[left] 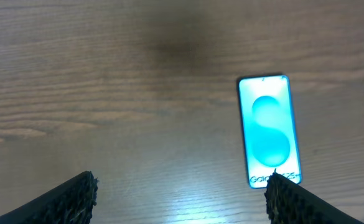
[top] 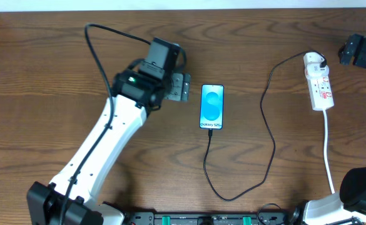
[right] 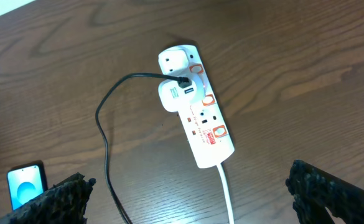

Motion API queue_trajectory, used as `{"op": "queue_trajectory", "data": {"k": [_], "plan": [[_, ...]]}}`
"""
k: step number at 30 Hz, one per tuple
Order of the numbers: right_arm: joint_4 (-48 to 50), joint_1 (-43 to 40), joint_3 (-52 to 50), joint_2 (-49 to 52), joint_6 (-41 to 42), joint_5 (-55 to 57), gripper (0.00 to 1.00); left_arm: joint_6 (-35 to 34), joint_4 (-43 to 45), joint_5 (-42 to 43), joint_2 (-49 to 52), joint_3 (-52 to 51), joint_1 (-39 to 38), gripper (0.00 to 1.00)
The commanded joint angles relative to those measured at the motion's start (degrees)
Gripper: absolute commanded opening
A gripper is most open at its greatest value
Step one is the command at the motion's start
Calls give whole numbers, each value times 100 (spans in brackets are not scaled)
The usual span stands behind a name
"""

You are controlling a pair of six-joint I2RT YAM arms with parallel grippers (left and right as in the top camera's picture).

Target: Plug charger to phone and switch on socket

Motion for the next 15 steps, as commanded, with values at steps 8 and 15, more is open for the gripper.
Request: {"op": "queue_trajectory", "data": {"k": [8,15], "plan": [[-7,-4,98,-70,57,24,99,39,55,-1078,-146,-483,-629,86],[-7,-2,98,-70,57,24,99,39,619,-1075,-691,-1106,-634,86]]}}
